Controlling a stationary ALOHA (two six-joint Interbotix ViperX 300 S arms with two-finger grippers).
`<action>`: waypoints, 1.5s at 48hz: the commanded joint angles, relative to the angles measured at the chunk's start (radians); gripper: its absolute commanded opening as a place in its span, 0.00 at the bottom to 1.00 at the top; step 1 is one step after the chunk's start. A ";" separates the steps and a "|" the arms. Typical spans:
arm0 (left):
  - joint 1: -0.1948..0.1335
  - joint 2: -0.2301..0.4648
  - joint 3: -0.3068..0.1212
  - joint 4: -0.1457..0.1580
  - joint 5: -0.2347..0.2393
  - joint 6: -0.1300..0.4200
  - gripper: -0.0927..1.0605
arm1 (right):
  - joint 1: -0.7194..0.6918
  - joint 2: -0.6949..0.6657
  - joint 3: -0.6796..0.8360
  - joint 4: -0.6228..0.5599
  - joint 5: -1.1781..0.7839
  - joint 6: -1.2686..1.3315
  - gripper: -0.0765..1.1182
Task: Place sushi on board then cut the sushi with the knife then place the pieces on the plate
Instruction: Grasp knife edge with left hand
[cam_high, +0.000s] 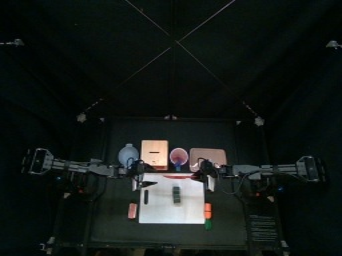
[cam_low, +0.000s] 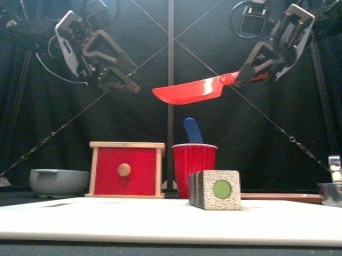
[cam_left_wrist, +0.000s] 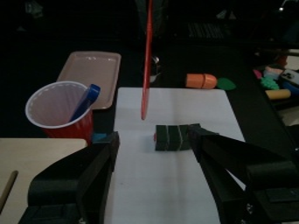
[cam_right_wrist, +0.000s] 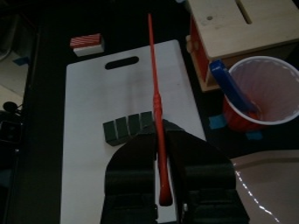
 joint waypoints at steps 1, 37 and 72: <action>0.008 0.048 -0.057 -0.002 0.018 -0.002 0.90 | 0.002 0.008 -0.011 0.003 -0.014 0.000 0.39; 0.011 0.272 -0.215 0.014 0.141 -0.002 0.74 | 0.028 0.092 -0.020 0.000 -0.048 -0.002 0.39; 0.005 0.308 -0.227 0.012 0.127 -0.003 0.67 | 0.041 0.120 -0.021 0.003 -0.066 -0.002 0.39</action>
